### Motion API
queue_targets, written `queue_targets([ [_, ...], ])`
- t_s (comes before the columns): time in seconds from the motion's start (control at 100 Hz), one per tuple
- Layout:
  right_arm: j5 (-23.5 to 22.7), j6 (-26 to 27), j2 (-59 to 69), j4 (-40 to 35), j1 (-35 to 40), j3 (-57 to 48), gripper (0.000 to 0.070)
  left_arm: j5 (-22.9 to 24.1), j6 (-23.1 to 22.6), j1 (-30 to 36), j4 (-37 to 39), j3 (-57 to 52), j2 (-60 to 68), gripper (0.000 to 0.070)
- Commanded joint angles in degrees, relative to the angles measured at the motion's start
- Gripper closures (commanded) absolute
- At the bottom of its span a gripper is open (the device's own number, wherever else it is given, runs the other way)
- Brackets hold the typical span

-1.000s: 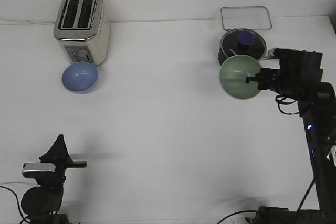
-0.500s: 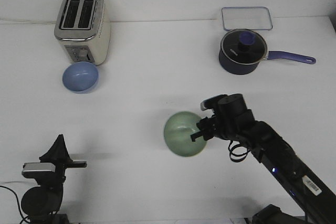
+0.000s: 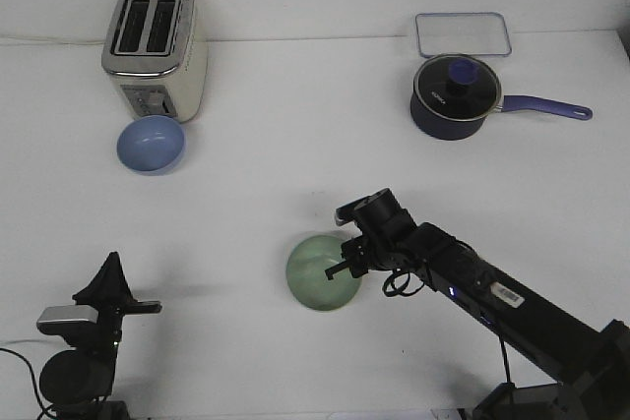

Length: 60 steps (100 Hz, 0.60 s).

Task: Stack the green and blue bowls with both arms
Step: 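Grasp the green bowl rim with the right gripper and carry it toward the robot, then set the green bowl down at table center, release, and withdraw the right gripper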

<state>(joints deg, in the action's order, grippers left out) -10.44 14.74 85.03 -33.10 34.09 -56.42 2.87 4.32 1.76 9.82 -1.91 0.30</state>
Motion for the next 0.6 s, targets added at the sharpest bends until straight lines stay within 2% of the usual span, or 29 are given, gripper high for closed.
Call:
queue_targets([
  [0.0,-0.02,-1.36,1.49,0.68,0.46,-0.44,0.0687,0.13,1.66,0.02,0.61,1.11,-0.04,0.0686],
  [0.03,0.00,-1.53,1.68,0.61,0.46,-0.44,0.0643,0.13,2.43,0.02,0.61,1.11,-0.04,0.0685],
  [0.11,-0.04,-1.73,1.68,0.55,0.46,-0.44,0.0461,0.13,5.33,0.02,0.68,1.07,-0.04,0.0687],
  [0.15,-0.09,-1.77,1.64,0.55,0.46,-0.48,0.0418,0.13,7.19,0.02,0.70,0.92,-0.04,0.0689],
  [0.28,-0.07,-4.31,-0.04,-0.39,-0.46,-1.36,0.0411,0.13,15.96,0.02,0.52,0.07,-0.04,0.0689],
  [0.34,-0.02,-5.25,-2.23,-0.42,-1.33,-1.99,0.0411,0.13,18.38,0.02,0.48,-0.52,0.00,0.0688],
  [0.59,0.22,-7.69,-17.59,1.44,-8.61,-3.15,0.0411,0.87,19.39,-0.26,-5.51,-9.38,5.25,0.0685],
])
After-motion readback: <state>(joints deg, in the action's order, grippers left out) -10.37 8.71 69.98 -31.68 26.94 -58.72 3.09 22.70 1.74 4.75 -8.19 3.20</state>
